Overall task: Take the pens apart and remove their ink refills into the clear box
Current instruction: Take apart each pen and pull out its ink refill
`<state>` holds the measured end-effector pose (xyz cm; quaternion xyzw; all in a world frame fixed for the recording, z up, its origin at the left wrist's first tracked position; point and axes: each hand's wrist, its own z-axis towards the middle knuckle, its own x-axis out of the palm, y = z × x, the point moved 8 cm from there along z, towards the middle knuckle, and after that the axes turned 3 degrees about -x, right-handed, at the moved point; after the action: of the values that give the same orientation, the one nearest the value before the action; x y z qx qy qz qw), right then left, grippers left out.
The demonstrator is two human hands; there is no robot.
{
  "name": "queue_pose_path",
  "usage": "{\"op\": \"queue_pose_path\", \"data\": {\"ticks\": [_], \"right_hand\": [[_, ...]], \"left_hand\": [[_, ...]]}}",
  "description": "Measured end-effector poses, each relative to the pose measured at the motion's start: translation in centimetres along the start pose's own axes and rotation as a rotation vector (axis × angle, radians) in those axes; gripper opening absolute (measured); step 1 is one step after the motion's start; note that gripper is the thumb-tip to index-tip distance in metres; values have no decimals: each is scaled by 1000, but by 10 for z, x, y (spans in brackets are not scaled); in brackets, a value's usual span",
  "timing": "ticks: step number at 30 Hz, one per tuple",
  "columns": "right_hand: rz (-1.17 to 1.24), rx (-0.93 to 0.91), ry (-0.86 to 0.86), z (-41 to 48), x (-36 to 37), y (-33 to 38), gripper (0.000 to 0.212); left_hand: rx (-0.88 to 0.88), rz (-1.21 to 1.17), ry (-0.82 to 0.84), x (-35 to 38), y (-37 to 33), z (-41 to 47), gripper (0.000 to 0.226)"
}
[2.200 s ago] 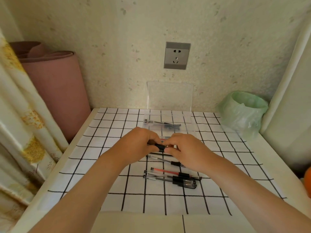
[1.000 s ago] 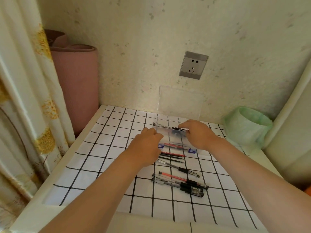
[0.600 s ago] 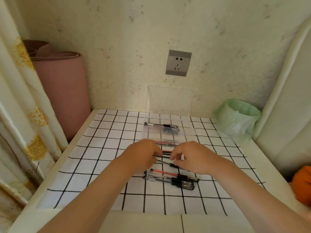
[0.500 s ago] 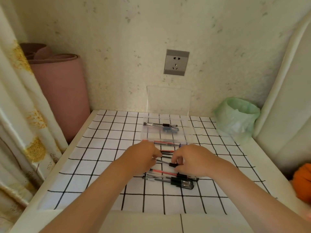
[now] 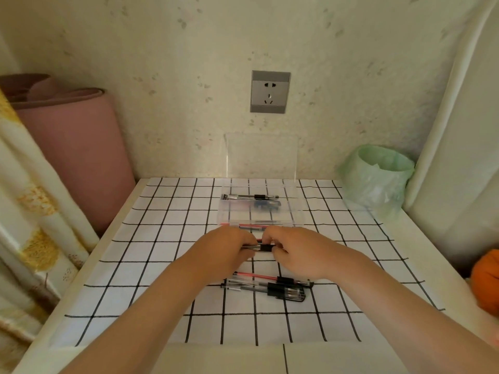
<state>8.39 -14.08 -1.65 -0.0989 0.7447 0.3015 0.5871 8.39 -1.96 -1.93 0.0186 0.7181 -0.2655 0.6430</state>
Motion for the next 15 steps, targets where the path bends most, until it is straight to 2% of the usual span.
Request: {"op": "queue_pose_path", "data": {"ticks": [8,15], "right_hand": [[-1,10,127,4,15,7,26],[-100,-25,23,5,10,17,27]], "left_hand": [[-23,-112,77,4,3,-5,15],[-15,-183,47,0,8,-8,13]]}}
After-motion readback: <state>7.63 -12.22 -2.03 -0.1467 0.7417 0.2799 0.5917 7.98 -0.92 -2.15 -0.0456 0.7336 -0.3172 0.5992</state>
